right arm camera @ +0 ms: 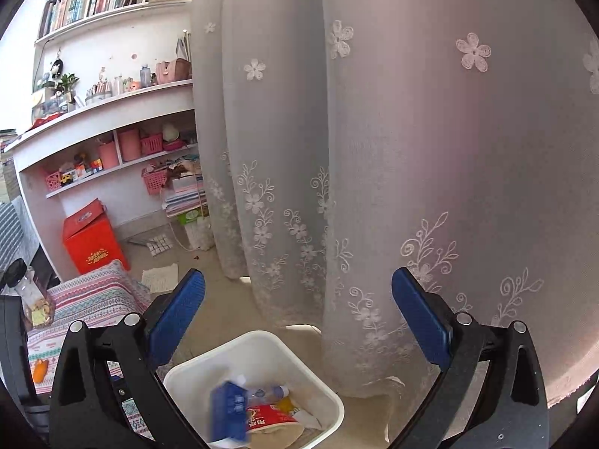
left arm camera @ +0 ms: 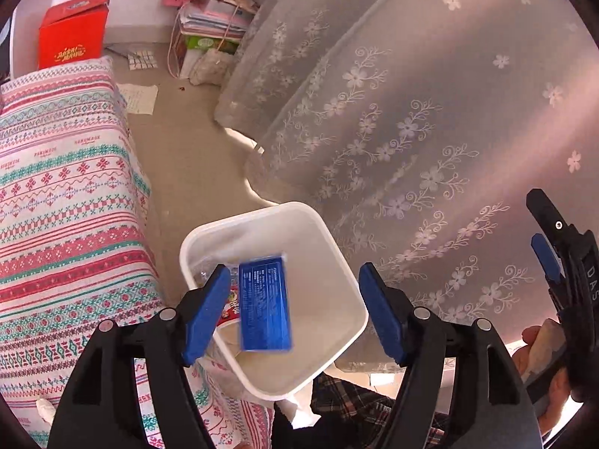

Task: Collect trash
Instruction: 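Lower the blue carton and plastic bottle into the white bin, opening both grippers, then grasp the crumpled white tissue on the table with the left gripper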

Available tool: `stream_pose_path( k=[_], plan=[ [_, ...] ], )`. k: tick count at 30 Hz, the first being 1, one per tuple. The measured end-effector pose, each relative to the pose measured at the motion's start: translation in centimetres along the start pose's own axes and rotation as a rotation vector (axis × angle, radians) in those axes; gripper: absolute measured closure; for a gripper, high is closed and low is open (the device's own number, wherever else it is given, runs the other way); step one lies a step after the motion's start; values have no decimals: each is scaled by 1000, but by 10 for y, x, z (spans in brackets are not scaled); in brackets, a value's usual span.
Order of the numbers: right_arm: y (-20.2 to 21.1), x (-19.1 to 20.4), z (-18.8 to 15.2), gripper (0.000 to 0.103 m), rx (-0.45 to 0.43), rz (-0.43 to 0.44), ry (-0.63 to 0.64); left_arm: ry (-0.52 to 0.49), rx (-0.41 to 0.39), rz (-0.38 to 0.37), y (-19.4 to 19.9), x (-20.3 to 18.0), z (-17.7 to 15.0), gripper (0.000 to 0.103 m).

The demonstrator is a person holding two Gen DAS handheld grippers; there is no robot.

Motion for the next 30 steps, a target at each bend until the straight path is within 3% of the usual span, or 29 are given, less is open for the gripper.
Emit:
stream_pose_path(
  k=[9,13,19,23,30],
  plan=[
    [6,56,-6,7,29,116,82,97,-14,156,55,68,1,30],
    [6,83,-14,7,57,134,150,133,21,251,72,94,-9,30],
    [0,124,-32,7,151,192,243,153,121,354,88,131,-35,30],
    [4,149,-39,7,163,224,294,182,188,414,88,155,-63,30],
    [7,178,-47,7,172,241,361,240,328,446,69,184,-117,31]
  ],
)
Point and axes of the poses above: each gripper's, at about its wrist camera, not at the fingertips, and y roughly against the way its jaws point, x to its left, z to its top, the point moved 5 cm from there along -y, roughly the way its jaws point, and after that the axes turned 2 degrees about x, right-handed, at the moved point
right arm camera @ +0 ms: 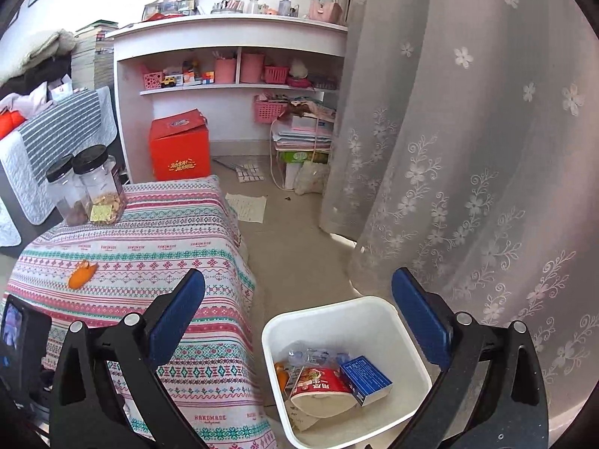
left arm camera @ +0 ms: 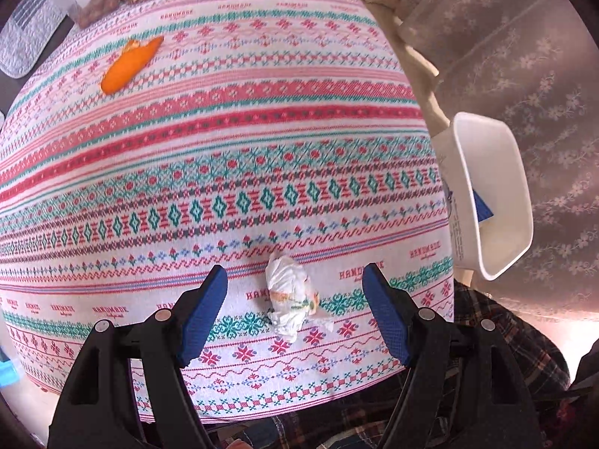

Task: Collect trash
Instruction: 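Grasp the crumpled white tissue on the table with the left gripper, then grasp the orange peel with the right gripper while the left gripper holds the tissue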

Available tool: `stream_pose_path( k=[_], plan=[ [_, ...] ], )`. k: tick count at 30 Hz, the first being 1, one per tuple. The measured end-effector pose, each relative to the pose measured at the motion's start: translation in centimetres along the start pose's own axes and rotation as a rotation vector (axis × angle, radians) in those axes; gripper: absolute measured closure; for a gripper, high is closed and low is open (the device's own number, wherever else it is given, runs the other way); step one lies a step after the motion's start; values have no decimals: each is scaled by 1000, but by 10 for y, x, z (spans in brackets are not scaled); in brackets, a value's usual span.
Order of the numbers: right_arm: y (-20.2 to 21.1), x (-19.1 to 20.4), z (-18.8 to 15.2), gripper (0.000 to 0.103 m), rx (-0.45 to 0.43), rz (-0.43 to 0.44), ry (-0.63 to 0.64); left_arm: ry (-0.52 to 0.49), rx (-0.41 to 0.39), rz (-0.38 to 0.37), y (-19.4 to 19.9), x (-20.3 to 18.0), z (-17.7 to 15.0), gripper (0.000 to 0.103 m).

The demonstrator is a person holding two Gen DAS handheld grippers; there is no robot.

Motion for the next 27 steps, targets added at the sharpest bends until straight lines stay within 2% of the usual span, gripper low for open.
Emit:
stream_pose_path(
  k=[4,10,11,12,14,19,23,27],
  plan=[
    [-5,12,1,7,16,7,20,10,24,-24,-12,0,-8,34],
    [-19,31,-2,7,58,13,55,14,70,-26,-30,5,-14,50],
    [-21,35,-2,7,66,16,59,15,70,-32,-32,5,-17,58],
    [-23,39,-2,7,72,21,62,13,68,-40,-33,7,-18,70],
    [-28,49,-2,7,87,39,62,7,51,-70,-30,11,-20,70],
    [-43,85,-3,7,148,147,34,61,-64,-111,8,46,-11,70],
    [-57,129,-11,7,243,315,0,177,-247,-107,71,109,2,70],
    [-84,183,-26,7,408,468,-88,335,-438,-117,142,178,5,70]
  ],
)
Point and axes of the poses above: each gripper's, at about its wrist camera, not at the fingertips, and y roughly against the way its jaws point, x to its left, z to its top, the point moved 5 cm from there along -y, roughly the way its jaws point, and after that the axes turned 2 degrees about x, right-handed, at the moved point
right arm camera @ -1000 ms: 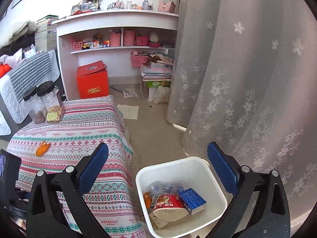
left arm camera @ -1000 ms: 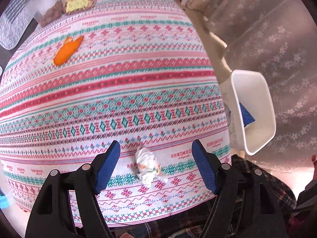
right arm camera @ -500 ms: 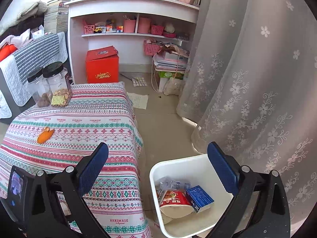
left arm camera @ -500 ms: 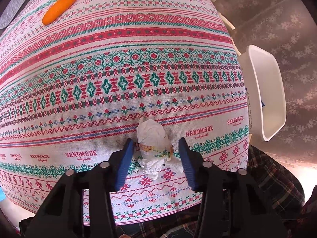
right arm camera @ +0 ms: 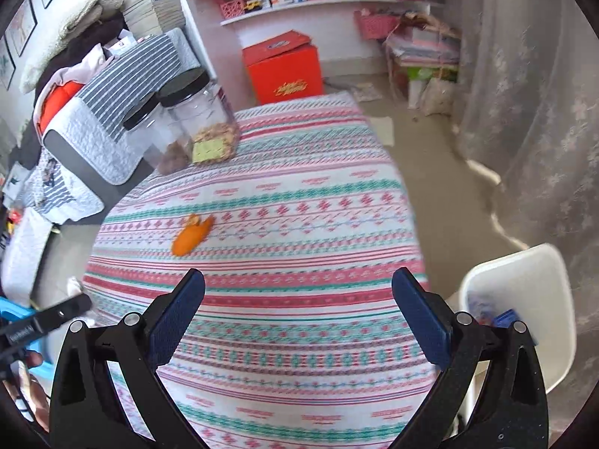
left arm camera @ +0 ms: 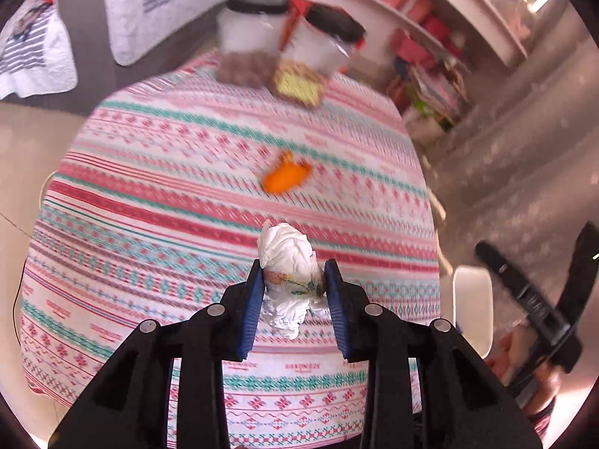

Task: Collect trash
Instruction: 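Grasp the orange peel with the right gripper while the left gripper holds the tissue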

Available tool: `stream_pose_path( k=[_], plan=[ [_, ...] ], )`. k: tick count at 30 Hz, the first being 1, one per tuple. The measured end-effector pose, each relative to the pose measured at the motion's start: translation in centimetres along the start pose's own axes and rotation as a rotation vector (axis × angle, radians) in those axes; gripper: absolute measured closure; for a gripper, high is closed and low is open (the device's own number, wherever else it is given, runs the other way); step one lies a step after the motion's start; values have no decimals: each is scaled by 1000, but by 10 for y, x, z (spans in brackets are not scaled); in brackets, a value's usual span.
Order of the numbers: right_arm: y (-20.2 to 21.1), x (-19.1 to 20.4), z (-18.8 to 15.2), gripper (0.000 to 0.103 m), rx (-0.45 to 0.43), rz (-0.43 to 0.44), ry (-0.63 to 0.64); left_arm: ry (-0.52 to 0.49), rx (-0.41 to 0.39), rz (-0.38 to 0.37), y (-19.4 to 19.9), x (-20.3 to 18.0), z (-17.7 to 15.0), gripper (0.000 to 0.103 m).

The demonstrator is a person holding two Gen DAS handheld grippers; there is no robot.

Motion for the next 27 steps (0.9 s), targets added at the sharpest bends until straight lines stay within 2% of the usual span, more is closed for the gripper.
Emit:
stream_pose_path(
  k=[2,5,11,13,18,21,22,24,25,26,27],
  plan=[
    [-29,16,0,7,74,55,-76,62,-88,-1,30,27,21,70],
    [-70,48,2,7,142,85,-147,111,-193,16,66,51,39,70],
    [-135,104,9,13,164,17,-162,147,-321,57,110,83,54,70],
    [-149,111,8,15,163,3,-180,161,-337,56,115,88,55,70],
    [-172,123,12,15,144,-46,-211,180,-315,29,108,93,52,70],
    [-183,130,15,16,138,-108,-163,174,-311,9,107,89,52,70],
    [-184,135,16,21,130,-135,-133,173,-313,2,106,88,52,70],
    [-186,141,17,45,118,-188,-83,178,-319,-7,106,86,53,70],
    [-185,143,17,54,111,-192,-67,183,-324,-8,106,86,54,70],
    [-185,146,16,72,112,-178,-55,190,-329,-9,107,87,56,70],
    [-186,148,16,81,118,-166,-52,197,-334,-11,108,88,57,70]
  ],
)
Point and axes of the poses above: each gripper's, at about its wrist camera, not at the fingertips, and y roughly against the way its jaws point, x to its left, z to its top, the point moved 5 cm from there along -y, roughly the way its jaws point, and after that the axes turned 2 degrees about x, right-handed, at the moved point
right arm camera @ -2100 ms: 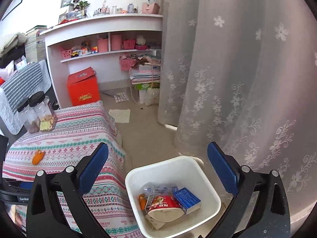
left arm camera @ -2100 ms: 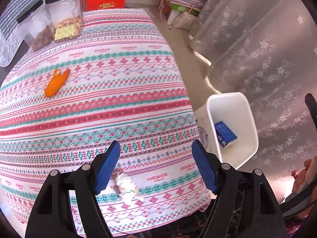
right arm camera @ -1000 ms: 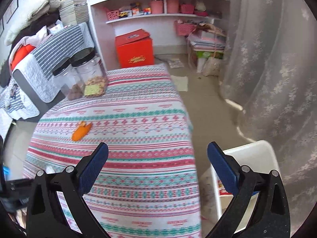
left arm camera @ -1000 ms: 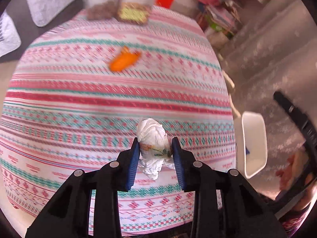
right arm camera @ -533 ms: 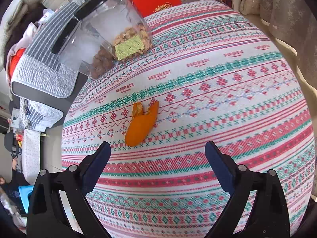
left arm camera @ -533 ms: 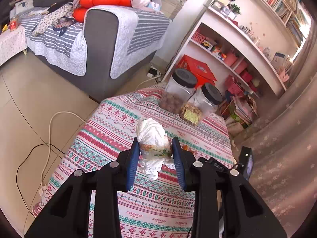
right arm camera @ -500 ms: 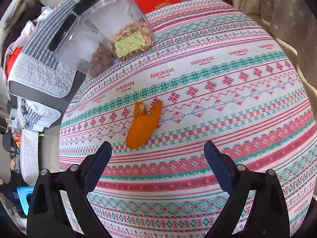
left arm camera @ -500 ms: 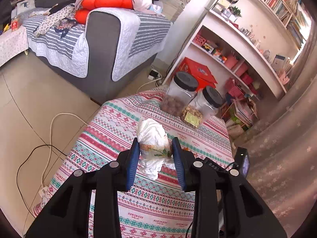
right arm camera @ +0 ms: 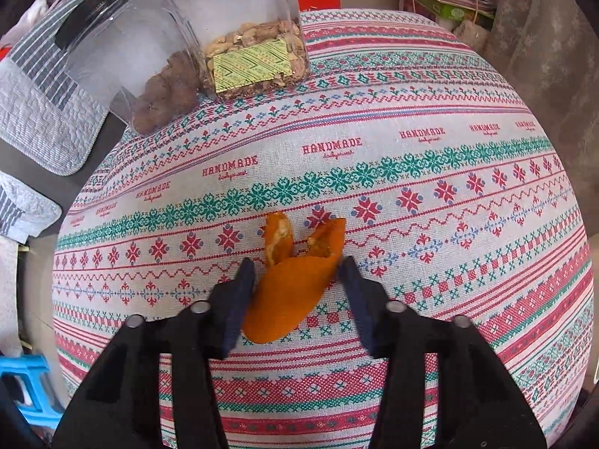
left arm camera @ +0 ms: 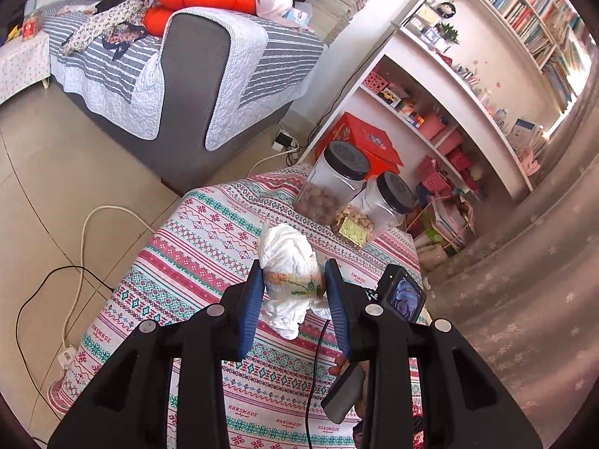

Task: Collect trash
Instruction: 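Grasp the orange peel with the right gripper while the left gripper holds the tissue, then carry the orange peel to the white bin and release it with the right gripper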

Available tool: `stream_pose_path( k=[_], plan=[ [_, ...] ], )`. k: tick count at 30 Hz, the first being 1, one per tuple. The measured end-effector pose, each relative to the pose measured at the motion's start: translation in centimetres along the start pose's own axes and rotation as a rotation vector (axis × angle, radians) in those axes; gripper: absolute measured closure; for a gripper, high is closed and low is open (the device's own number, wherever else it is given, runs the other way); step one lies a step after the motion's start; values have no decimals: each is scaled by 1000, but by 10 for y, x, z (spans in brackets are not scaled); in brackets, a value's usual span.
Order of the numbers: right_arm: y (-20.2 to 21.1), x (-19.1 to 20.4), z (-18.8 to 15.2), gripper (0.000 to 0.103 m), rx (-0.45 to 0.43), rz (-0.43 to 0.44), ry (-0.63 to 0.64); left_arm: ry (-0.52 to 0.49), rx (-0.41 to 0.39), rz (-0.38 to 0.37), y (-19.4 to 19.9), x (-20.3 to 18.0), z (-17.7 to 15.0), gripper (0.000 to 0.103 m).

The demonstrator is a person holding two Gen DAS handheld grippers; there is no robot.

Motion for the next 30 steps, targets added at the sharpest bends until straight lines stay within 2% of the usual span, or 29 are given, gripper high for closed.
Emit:
stream_pose_path(
  k=[4,8,13,21,30],
  plan=[
    [16,-6,-4,83,-41,-17,20,40,-30,-24,8,4,8,70],
    [48,-18,-11,84,-90,-3,45,80,-56,-49,14,6,14,70],
    [90,-26,-21,84,-166,17,92,82,-69,-41,13,-4,13,70],
    [147,-59,-21,84,-278,86,100,30,-59,-75,6,-32,4,70],
    [219,-120,-29,84,-417,126,85,-40,-39,-132,0,-58,-12,70]
  ],
)
Point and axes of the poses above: each gripper's, at about its wrist camera, not at the fingertips, and y roughly against the way its jaws point, x to its left, z to its top, the point moved 5 cm from there along -y, roughly the way its jaws point, and after that the axes turned 2 degrees about x, right-handed, at the moved point
